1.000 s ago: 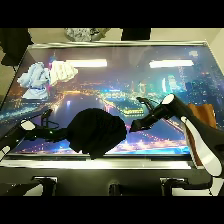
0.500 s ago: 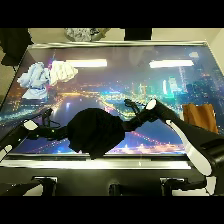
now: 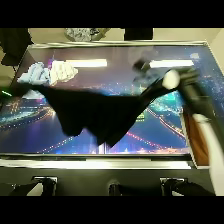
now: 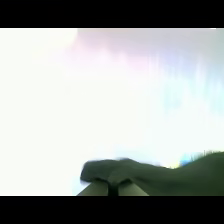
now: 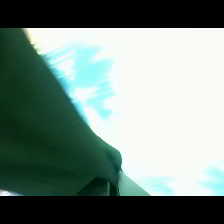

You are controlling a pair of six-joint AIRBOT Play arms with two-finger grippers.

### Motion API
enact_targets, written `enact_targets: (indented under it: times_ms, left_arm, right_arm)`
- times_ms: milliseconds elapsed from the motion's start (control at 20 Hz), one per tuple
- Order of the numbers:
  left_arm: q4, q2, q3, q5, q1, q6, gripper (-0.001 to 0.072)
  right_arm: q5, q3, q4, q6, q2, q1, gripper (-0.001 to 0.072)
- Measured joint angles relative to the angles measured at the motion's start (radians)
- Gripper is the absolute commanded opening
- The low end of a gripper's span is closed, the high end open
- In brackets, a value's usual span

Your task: Fold the shirts.

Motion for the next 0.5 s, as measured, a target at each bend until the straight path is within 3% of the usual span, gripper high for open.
enact_targets:
  times_ms: [200,500]
  left_arm:
    - [-0.008,0.09,0.298,0.001,0.119,-0.068,0.003]
    - [-0.06,0.207,0.494,0.05,0.163,-0.143,0.0029]
  right_arm:
    - [-0.032,0.187,-0.247,0.059,0.238,0.003,0.004]
    - [-0.048,0.253,-0.353,0.093,0.486,0.002,0.004]
